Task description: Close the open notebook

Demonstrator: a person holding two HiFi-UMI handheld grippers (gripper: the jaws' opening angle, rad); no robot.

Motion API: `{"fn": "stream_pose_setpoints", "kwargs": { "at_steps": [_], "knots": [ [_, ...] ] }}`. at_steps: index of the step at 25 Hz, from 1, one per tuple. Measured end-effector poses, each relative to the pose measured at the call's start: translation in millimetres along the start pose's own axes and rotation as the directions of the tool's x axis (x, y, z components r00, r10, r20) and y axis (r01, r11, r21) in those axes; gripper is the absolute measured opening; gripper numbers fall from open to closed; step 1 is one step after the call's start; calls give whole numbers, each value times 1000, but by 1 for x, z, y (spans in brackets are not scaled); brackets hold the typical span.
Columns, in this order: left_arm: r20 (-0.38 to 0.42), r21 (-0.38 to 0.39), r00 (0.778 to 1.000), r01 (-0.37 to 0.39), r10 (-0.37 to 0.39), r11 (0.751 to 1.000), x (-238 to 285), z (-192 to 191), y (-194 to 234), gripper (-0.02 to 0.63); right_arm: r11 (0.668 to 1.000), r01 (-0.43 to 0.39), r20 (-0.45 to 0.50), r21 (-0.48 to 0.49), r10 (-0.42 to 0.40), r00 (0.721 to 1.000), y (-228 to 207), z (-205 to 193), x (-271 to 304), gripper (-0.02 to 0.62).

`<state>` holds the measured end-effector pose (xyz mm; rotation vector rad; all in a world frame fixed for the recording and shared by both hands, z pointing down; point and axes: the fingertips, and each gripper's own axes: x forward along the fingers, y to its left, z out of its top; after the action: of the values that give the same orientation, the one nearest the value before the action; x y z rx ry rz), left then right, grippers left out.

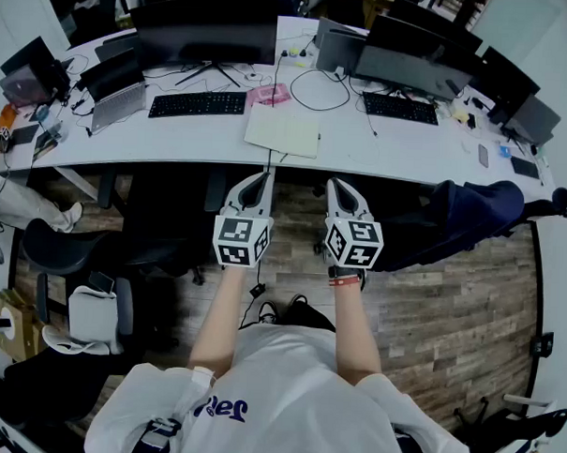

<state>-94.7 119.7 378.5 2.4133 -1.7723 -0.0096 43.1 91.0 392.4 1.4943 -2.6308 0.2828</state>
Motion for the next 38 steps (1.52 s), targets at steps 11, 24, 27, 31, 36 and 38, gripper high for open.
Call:
{"fn": "stream_pose_setpoints", "kwargs": {
  "at_steps": [11, 24, 27, 31, 36, 38],
  "knots": [
    [-2, -36, 999, -40, 40, 999, 75, -3, 36, 20, 996, -68, -48, 50, 71, 996, -23, -7, 88, 14],
    [-119, -56, 982, -153, 146, 987, 210, -24, 95, 20, 977, -171, -86, 129, 183, 979, -88, 1, 227, 14],
    [-139, -94, 974, -193, 179, 977, 225, -40, 107, 20, 963, -209, -84, 167, 226, 971, -95, -5, 249, 3],
    [-155, -87, 965, -227, 211, 970, 231, -57, 122, 21, 958, -221, -93, 182, 240, 966, -97, -16, 269, 0],
    [-155, -115, 965, -229, 210, 967, 238, -70, 140, 20, 954, -234, -108, 187, 257, 960, -94, -24, 290, 0],
    [-160, -122, 962, -241, 220, 963, 240, -78, 147, 20, 954, -238, -122, 183, 262, 957, -94, -30, 296, 0]
  ]
}}
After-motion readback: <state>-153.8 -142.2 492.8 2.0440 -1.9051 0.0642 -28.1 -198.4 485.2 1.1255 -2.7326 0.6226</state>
